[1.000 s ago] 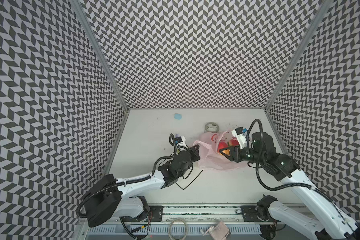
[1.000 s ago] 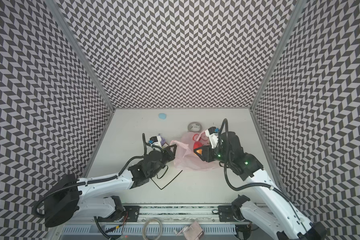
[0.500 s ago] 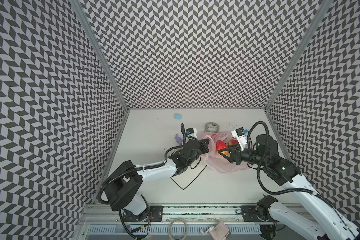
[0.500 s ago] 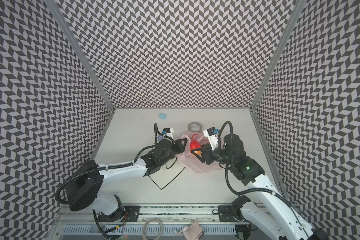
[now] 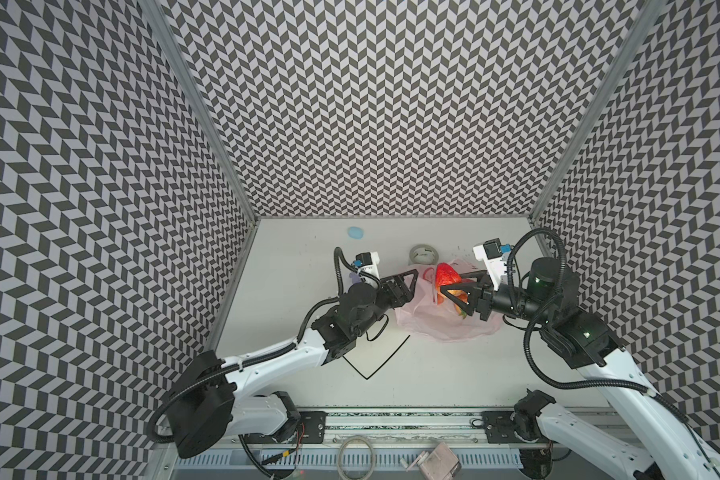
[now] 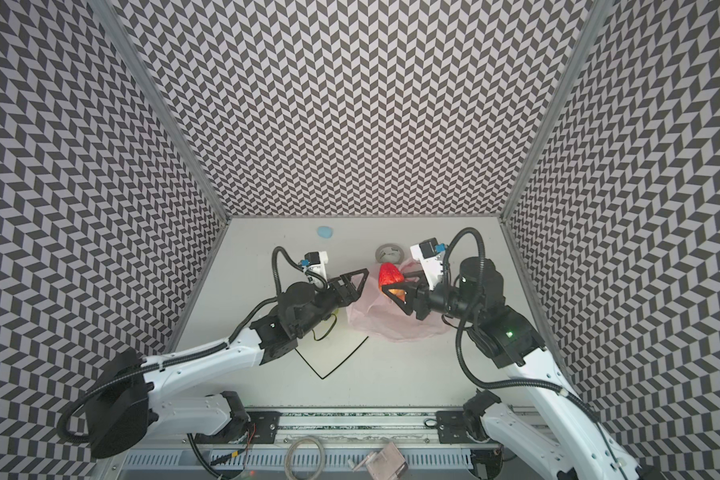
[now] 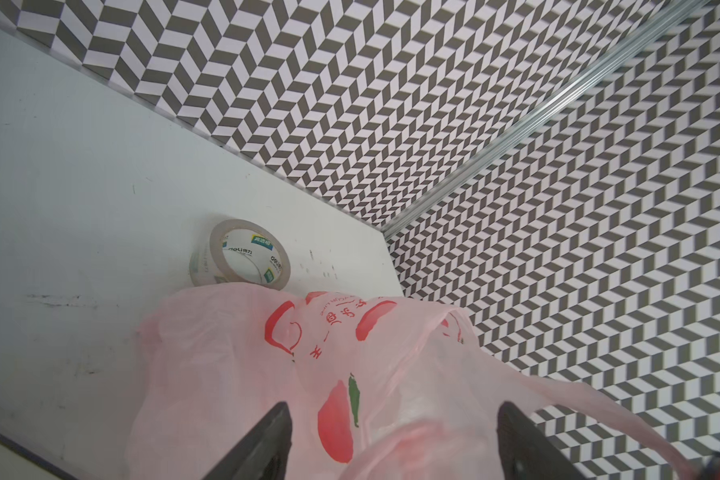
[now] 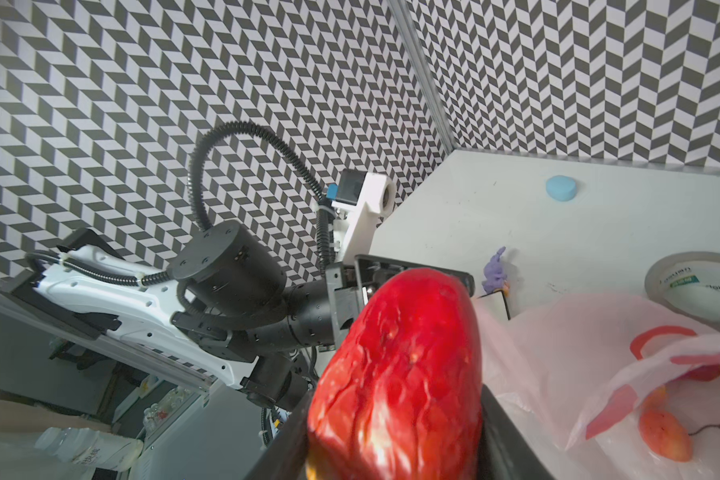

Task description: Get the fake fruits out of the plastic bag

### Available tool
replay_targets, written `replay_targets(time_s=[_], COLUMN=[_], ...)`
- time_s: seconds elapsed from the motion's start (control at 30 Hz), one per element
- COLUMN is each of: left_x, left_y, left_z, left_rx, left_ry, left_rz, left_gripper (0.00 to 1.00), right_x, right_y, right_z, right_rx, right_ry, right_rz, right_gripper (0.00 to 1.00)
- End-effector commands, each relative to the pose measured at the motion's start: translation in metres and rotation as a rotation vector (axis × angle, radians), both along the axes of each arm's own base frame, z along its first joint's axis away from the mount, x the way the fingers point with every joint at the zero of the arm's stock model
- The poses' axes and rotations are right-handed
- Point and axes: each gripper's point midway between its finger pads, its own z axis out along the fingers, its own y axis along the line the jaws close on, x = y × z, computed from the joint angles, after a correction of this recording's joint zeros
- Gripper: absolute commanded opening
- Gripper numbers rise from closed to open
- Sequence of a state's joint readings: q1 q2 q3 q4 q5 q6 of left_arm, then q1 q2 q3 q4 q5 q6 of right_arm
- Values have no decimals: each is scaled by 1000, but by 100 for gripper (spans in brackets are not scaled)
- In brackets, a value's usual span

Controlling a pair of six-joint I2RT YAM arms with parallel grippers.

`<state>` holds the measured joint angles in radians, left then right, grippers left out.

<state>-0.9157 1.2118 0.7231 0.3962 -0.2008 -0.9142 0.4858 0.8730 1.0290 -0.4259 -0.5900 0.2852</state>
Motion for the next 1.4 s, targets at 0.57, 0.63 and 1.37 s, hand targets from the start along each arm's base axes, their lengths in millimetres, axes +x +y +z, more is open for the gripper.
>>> replay_targets(time_s=[0.57,0.63,1.37], left_x=[-31,-25,-29], left_y=[154,186,291], left_z=[11,9,-4], left_rx=[123,114,168], left_ry=[106,135,250], left_rz=[207,316,726], left_gripper=[84,83,78], right_x=[-25,-36,-47], right_y=[84,97,204], right_z=[49,42,-200], right_rx=[20,-23,-557], right_ry=[-90,-88,209], right_rz=[243,260,-113], right_gripper=[39,39,38])
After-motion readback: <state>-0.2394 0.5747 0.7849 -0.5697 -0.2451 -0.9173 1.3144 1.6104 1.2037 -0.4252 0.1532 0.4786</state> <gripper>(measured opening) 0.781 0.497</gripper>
